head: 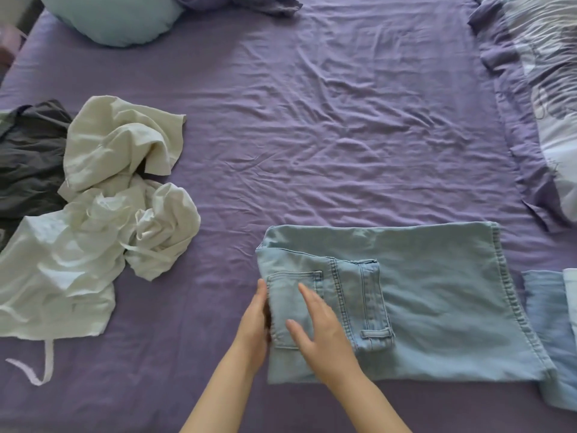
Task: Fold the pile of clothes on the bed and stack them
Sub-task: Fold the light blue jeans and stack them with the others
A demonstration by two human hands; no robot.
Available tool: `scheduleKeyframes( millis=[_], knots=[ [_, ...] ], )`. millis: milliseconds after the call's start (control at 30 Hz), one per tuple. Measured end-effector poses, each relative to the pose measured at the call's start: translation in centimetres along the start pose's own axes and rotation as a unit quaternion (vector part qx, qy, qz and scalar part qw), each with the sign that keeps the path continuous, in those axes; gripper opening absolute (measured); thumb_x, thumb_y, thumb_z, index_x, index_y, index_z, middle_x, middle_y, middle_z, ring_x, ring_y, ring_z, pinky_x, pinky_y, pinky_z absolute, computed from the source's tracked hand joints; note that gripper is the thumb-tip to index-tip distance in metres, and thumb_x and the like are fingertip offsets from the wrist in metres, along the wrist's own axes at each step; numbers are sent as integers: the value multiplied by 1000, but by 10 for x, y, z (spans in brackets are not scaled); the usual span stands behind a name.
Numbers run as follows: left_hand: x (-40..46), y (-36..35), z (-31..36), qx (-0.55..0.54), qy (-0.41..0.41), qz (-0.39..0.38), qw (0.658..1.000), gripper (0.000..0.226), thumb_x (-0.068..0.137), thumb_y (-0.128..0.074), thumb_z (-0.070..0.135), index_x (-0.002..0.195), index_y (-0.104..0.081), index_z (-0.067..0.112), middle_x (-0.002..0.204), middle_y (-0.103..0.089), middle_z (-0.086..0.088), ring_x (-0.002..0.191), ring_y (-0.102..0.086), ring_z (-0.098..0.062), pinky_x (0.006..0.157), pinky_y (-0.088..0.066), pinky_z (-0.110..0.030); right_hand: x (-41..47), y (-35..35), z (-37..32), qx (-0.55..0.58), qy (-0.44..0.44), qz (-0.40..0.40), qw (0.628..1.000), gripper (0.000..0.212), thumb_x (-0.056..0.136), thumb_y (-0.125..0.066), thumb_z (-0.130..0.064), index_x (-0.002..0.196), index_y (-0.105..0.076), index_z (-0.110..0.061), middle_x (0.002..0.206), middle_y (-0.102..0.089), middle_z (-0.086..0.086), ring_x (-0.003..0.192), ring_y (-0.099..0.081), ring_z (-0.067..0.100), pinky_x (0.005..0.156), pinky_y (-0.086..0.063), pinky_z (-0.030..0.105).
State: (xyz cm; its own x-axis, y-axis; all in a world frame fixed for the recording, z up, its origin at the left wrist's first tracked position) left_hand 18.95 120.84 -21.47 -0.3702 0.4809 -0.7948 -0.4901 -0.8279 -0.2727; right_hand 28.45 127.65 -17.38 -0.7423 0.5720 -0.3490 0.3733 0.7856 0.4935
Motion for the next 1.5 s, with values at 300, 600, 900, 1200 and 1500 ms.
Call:
scheduleKeyframes(
  millis=[300, 600, 900, 1200, 1500],
  knots=[
    [-49, -97, 10, 94, -42, -171, 980, 71, 81, -26, 74, 126, -59, 31, 116, -68, -3, 111, -63, -18, 87, -53, -25, -30, 81, -20, -34, -74, 124, 989, 72, 87, -62, -35, 148, -24, -31, 141, -37, -15, 131, -36, 5, 103, -31, 18],
    [-46, -233, -6, 521, -252, -142, 803, 43, 98, -47, 43, 139, -38, 41, 146, -31, 3, 142, -17, -13, 117, -13, -27, -67, 238, 59, -55, -153, 257, 953, 48, 87, -60, -3, 133, -53, -16, 126, -63, 2, 115, -57, 21, 89, -38, 20],
    [13, -273, -87, 806, -199, -114, 546, 69, 99, -44, 34, 152, 1, 37, 158, 24, -8, 144, 25, -30, 118, 3, -52, -68, 280, 189, -47, -254, 254, 932, 46, 93, -54, -7, 137, -47, -16, 122, -62, 10, 109, -57, 30, 75, -36, 28],
    [44, -252, -109, 824, -198, -24, 530, 63, 95, -46, 38, 146, -11, 51, 159, 21, 2, 144, 23, -30, 116, 6, -56, -47, 266, 274, -90, -287, 148, 942, 51, 96, -43, -4, 145, -30, -4, 143, -42, 17, 131, -37, 31, 104, -32, 36],
    [43, -213, -102, 493, -100, 116, 856, 108, 78, -76, 33, 152, 2, 29, 156, -12, -12, 142, -21, -29, 114, -25, -41, -28, 257, 283, -158, -327, 96, 927, 69, 100, -38, -40, 150, -9, -2, 154, -21, 21, 140, -26, 34, 111, -26, 41]
  ],
)
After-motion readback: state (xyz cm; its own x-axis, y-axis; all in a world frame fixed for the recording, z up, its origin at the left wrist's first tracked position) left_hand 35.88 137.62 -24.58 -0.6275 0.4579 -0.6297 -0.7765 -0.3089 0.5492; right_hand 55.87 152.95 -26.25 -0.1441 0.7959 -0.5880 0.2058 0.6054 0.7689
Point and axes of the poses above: each hand's wrist, its own x-axis towards the middle knuckle, its own y-axis out of the back of the hand, z = x × y, the point moved 6 cm from there along x, towards the middle knuckle
